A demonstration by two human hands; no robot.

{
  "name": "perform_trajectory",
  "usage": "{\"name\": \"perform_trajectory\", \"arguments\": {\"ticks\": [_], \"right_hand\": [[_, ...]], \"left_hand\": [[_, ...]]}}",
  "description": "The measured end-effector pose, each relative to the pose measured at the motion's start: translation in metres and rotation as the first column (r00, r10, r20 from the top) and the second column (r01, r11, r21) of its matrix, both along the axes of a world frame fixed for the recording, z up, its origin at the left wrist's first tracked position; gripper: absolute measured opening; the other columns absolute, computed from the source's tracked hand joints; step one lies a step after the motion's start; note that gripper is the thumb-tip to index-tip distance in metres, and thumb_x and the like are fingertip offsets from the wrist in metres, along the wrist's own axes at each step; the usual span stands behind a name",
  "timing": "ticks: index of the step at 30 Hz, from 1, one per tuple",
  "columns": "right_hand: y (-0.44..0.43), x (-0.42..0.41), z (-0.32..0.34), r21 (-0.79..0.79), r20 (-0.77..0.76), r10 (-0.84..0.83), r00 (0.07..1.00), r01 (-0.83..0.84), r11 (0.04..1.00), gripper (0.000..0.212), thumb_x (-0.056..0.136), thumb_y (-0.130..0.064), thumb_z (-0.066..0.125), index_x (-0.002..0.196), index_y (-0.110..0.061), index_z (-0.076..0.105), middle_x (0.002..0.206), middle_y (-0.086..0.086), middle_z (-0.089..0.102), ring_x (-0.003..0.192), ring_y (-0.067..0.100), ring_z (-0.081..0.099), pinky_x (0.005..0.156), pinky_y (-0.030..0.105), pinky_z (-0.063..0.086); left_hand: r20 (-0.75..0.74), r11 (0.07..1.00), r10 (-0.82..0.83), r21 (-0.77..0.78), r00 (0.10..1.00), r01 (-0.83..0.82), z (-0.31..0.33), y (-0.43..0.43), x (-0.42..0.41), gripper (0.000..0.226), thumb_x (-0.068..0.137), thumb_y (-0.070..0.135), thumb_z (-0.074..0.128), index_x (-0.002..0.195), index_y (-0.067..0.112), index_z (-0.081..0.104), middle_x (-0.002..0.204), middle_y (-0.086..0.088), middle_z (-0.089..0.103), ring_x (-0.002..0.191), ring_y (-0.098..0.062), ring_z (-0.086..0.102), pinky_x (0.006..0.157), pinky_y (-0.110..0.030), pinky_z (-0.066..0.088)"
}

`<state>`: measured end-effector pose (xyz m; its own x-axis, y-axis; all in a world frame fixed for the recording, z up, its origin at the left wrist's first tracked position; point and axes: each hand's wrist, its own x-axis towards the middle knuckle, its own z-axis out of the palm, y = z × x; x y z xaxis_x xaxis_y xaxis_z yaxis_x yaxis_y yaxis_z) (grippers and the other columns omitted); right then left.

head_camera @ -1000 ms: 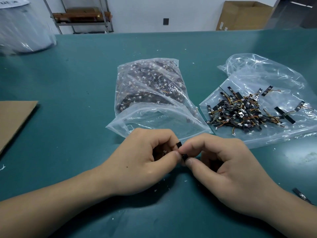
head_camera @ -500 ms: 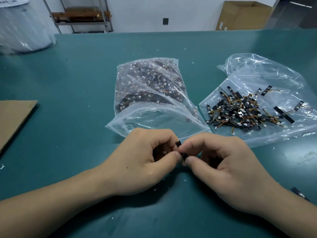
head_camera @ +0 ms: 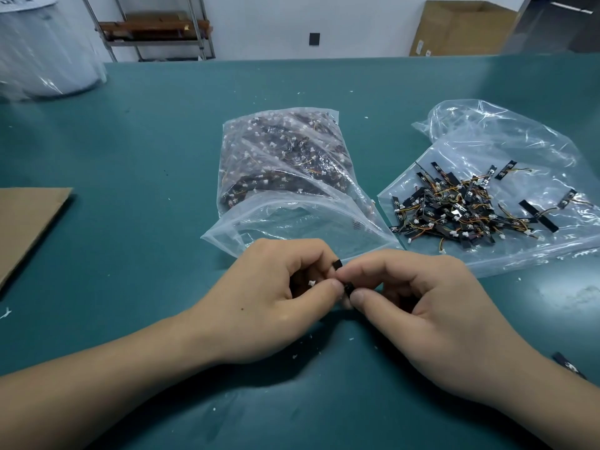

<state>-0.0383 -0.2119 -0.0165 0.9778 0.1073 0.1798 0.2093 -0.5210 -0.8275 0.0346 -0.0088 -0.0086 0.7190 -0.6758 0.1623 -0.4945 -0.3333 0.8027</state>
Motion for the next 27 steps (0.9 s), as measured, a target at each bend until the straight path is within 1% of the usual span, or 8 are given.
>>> {"name": "perform_trajectory", "arguments": {"ticks": [4, 8, 11, 16, 19, 23, 25, 27], "right_hand": [[0.0003, -0.0031, 0.0001, -0.020, 0.075, 0.045, 0.996, -0.044, 0.999, 0.025, 0.092, -0.016, 0.069, 0.105, -0.037, 0.066, 0.086, -0.016, 0.070, 0.051, 0.013, 0.050, 0.051, 0.019, 0.041], [-0.0008, -0.0045, -0.0027, 0.106, -0.006, 0.048, 0.999, -0.047, 0.993, 0.029, 0.089, -0.027, 0.068, 0.096, -0.042, 0.044, 0.093, -0.006, 0.072, 0.056, 0.020, 0.049, 0.053, 0.039, 0.046], [-0.0002, -0.0049, -0.0027, 0.066, -0.023, 0.070, 0.997, -0.068, 0.995, 0.028, 0.088, -0.032, 0.067, 0.097, -0.041, 0.043, 0.095, -0.006, 0.072, 0.056, 0.022, 0.050, 0.055, 0.045, 0.049], [0.0011, -0.0035, 0.0022, -0.029, -0.005, 0.079, 0.997, -0.079, 0.996, 0.019, 0.093, -0.036, 0.061, 0.110, -0.043, 0.056, 0.087, -0.012, 0.072, 0.058, 0.018, 0.056, 0.058, 0.037, 0.050], [0.0001, -0.0027, 0.0025, -0.102, 0.002, 0.108, 0.994, -0.107, 0.989, 0.008, 0.098, -0.027, 0.060, 0.094, -0.034, 0.061, 0.078, -0.015, 0.073, 0.063, 0.016, 0.064, 0.061, 0.026, 0.049], [0.0008, -0.0043, 0.0027, -0.080, 0.005, 0.092, 0.996, -0.091, 0.993, 0.009, 0.097, -0.027, 0.060, 0.090, -0.032, 0.062, 0.074, -0.015, 0.072, 0.062, 0.016, 0.064, 0.061, 0.031, 0.050], [0.0004, -0.0046, 0.0039, -0.116, 0.021, 0.096, 0.995, -0.093, 0.989, 0.011, 0.098, -0.034, 0.059, 0.087, -0.031, 0.062, 0.071, -0.012, 0.070, 0.061, 0.016, 0.062, 0.060, 0.034, 0.049], [-0.0010, -0.0030, 0.0048, -0.196, 0.037, 0.113, 0.993, -0.104, 0.975, 0.024, 0.098, -0.044, 0.055, 0.080, -0.028, 0.060, 0.066, -0.007, 0.064, 0.060, 0.017, 0.058, 0.059, 0.039, 0.047]], "left_hand": [[-0.023, 0.996, 0.002, -0.085, 1.000, -0.004, -0.0009, -0.0006, -0.0006, 0.027, 0.096, 0.043, 0.059, 0.076, 0.025, 0.065, 0.064, 0.002, 0.062, 0.055, -0.011, 0.052, 0.052, -0.024, 0.042], [-0.018, 0.997, 0.003, -0.078, 1.000, -0.004, -0.0019, -0.0011, -0.0003, 0.020, 0.095, 0.035, 0.066, 0.081, 0.021, 0.069, 0.066, 0.001, 0.066, 0.058, -0.018, 0.058, 0.054, -0.029, 0.047], [0.046, 0.999, 0.005, -0.053, 0.999, -0.002, -0.0023, -0.0011, -0.0014, 0.016, 0.093, 0.026, 0.067, 0.078, 0.021, 0.067, 0.064, 0.005, 0.064, 0.055, -0.012, 0.054, 0.053, -0.022, 0.044], [0.043, 0.995, 0.014, -0.104, 0.999, -0.009, -0.0020, 0.0001, -0.0005, 0.016, 0.096, 0.026, 0.065, 0.080, 0.023, 0.065, 0.064, 0.005, 0.060, 0.055, -0.008, 0.050, 0.054, -0.018, 0.040], [0.078, 0.994, 0.009, -0.109, 0.997, 0.000, -0.0023, 0.0015, 0.0002, 0.016, 0.096, 0.026, 0.066, 0.080, 0.023, 0.063, 0.066, 0.007, 0.059, 0.057, -0.008, 0.050, 0.055, -0.017, 0.040], [0.077, 0.988, 0.001, -0.152, 0.997, 0.010, -0.0036, 0.0020, -0.0005, 0.018, 0.095, 0.036, 0.062, 0.082, 0.023, 0.063, 0.067, 0.006, 0.059, 0.058, -0.012, 0.052, 0.054, -0.022, 0.042], [0.081, 0.985, -0.003, -0.174, 0.997, 0.017, -0.0040, 0.0020, 0.0005, 0.018, 0.096, 0.036, 0.061, 0.084, 0.024, 0.064, 0.069, 0.005, 0.060, 0.060, -0.015, 0.052, 0.055, -0.025, 0.044], [0.071, 0.982, -0.016, -0.185, 0.997, 0.029, -0.0040, 0.0012, 0.0005, 0.017, 0.097, 0.037, 0.060, 0.086, 0.025, 0.064, 0.070, 0.004, 0.060, 0.060, -0.017, 0.052, 0.055, -0.028, 0.044]]}}
